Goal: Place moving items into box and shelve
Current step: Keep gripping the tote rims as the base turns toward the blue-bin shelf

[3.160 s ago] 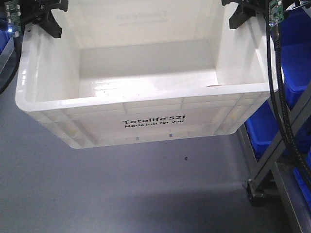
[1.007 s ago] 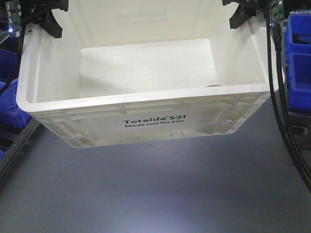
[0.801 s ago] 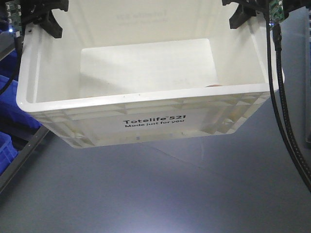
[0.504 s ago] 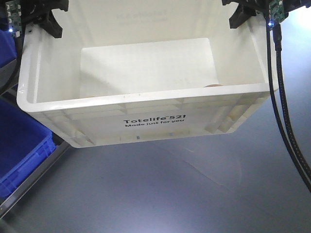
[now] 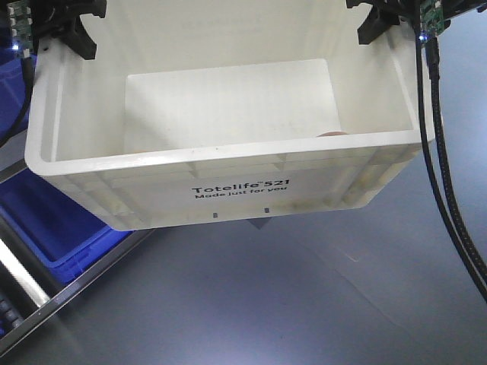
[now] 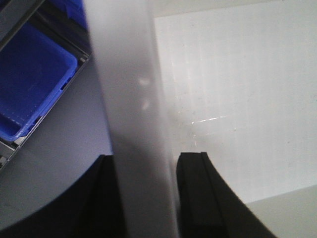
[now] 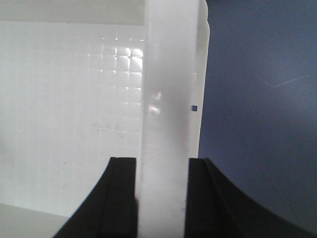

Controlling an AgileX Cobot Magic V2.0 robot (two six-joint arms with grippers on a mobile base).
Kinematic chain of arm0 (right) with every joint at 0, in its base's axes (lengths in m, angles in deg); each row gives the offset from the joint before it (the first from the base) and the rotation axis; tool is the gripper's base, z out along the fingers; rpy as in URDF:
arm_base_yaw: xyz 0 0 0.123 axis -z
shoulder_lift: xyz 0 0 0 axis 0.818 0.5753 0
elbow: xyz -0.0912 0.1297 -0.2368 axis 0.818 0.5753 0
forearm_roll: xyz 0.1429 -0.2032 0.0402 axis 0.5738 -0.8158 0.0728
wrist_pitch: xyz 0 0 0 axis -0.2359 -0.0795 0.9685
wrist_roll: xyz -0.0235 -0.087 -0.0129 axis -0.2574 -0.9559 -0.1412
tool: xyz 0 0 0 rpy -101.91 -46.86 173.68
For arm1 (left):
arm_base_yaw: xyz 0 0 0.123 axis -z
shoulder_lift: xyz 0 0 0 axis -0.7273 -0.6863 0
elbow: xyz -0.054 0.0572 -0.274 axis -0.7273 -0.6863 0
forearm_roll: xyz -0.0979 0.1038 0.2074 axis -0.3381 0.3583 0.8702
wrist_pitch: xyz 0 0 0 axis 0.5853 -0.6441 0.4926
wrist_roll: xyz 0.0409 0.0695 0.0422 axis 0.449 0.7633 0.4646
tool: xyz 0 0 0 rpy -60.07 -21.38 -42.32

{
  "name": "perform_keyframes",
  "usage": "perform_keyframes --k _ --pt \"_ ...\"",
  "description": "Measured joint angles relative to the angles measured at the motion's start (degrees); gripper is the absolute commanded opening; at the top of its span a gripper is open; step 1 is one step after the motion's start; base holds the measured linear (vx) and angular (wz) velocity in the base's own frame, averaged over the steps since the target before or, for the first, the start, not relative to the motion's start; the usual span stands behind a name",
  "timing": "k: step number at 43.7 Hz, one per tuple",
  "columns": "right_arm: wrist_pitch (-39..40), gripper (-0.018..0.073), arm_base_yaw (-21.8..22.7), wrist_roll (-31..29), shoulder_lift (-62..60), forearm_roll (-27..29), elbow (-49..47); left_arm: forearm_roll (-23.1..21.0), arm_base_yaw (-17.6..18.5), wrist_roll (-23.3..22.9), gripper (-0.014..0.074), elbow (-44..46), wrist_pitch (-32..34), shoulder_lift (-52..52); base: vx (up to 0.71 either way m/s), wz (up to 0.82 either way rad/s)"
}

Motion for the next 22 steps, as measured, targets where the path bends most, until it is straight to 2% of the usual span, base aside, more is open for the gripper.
perform_keyframes --k 22 --pt "-0.2 -0.0003 0.0 0.0 0.0 0.0 0.0 0.0 0.0 0.0 -0.0006 0.0 -0.1 0.0 -0.10 0.41"
